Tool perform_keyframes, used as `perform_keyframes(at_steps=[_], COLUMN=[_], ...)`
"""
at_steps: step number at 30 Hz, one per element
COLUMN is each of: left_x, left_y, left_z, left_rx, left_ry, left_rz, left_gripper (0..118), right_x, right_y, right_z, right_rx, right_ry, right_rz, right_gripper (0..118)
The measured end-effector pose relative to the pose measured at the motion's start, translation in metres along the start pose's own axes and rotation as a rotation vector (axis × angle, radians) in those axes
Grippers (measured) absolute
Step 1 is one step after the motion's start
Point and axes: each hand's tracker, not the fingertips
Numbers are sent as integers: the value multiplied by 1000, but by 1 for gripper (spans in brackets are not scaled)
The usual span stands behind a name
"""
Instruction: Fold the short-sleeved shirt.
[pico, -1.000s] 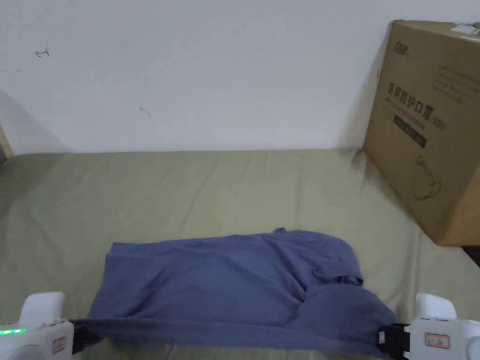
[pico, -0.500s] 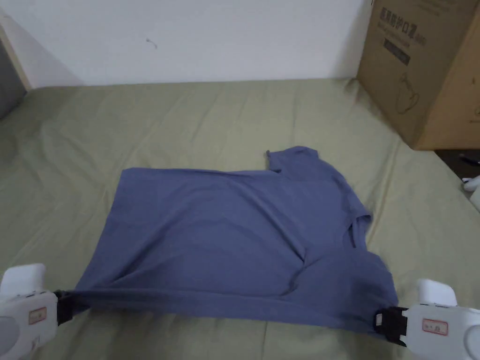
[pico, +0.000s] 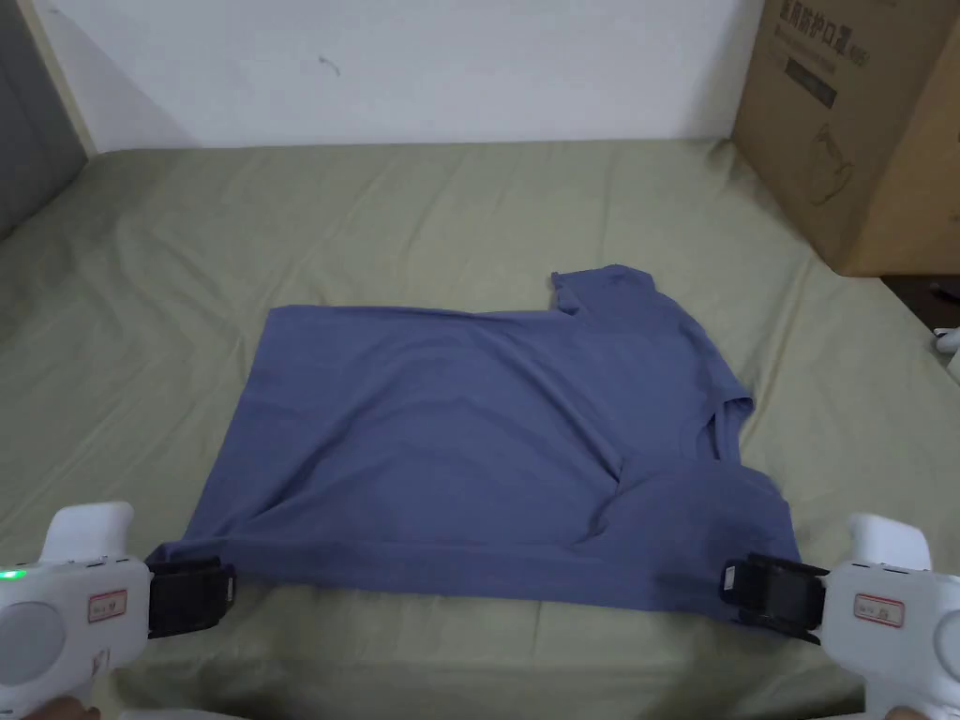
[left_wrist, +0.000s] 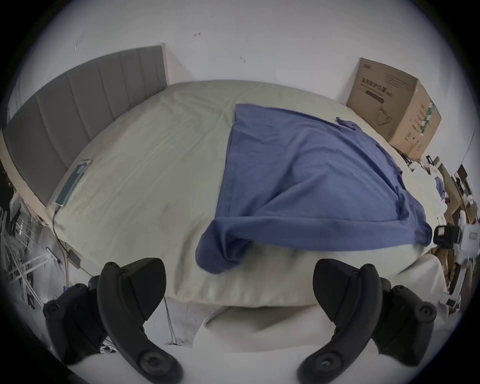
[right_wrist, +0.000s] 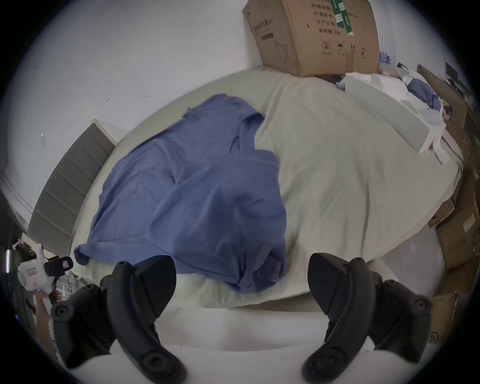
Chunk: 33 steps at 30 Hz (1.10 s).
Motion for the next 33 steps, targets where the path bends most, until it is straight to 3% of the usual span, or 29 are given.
perform_keyframes(at_steps=[3, 5, 6, 7, 8, 9, 12, 15, 16, 18, 19, 25, 26, 27, 28, 29, 30, 33], left_x=[-2, -11, -12, -12, -10, -4, 3, 5, 4, -2, -5, -29, -33, -37, -37, -34, -32, -23], left_y=[-12, -16, -18, -21, -23, -24, -30, -24, -21, -8, -1, 27, 26, 24, 21, 19, 17, 18], left_z=[19, 14, 15, 14, 15, 16, 10, 1, -2, -9, -13, -48, -53, -57, -57, -57, -60, -56], left_rx=[21, 36, 41, 49, 47, 45, 38, 15, 16, 32, 45, -24, -32, -45, -68, -88, -110, -105], left_ry=[4, -15, -26, -28, -28, -21, 42, 21, 27, 62, 72, 70, 52, 23, -1, -31, -56, -29], left_rz=[-10, 13, 16, 22, 21, 15, -45, -46, -49, -52, -61, 37, 61, 84, 95, 78, 68, 35], left_gripper=[113, 100, 82, 49, 21, 0, 0, 1, 22, 90, 111, 107, 98, 77, 43, 17, 5, 4], right_x=[-10, -20, -26, -31, -34, -37, -34, -37, -36, -38, -38, -32, -31, -29, -26, -24, -22, -17], right_y=[-2, -5, -8, -12, -16, -18, -18, -17, -16, -15, -14, -14, -14, -15, -16, -17, -17, -17], right_z=[21, 37, 43, 48, 50, 52, 47, 44, 42, 39, 37, 30, 28, 27, 26, 25, 24, 21], right_rx=[43, 76, 91, 108, 113, 110, 61, 60, 54, 51, 40, 8, 3, -3, -10, -16, -22, -27], right_ry=[19, 20, 8, -3, -9, -17, 36, 34, 33, 25, 28, 39, 36, 30, 22, 15, 17, 16], right_rz=[79, 160, 195, 218, 224, 209, 147, 151, 161, 166, 169, 139, 126, 113, 100, 83, 65, 27], right_gripper=[99, 66, 48, 23, 7, 0, 0, 0, 0, 0, 0, 0, 0, 0, 0, 0, 0, 0])
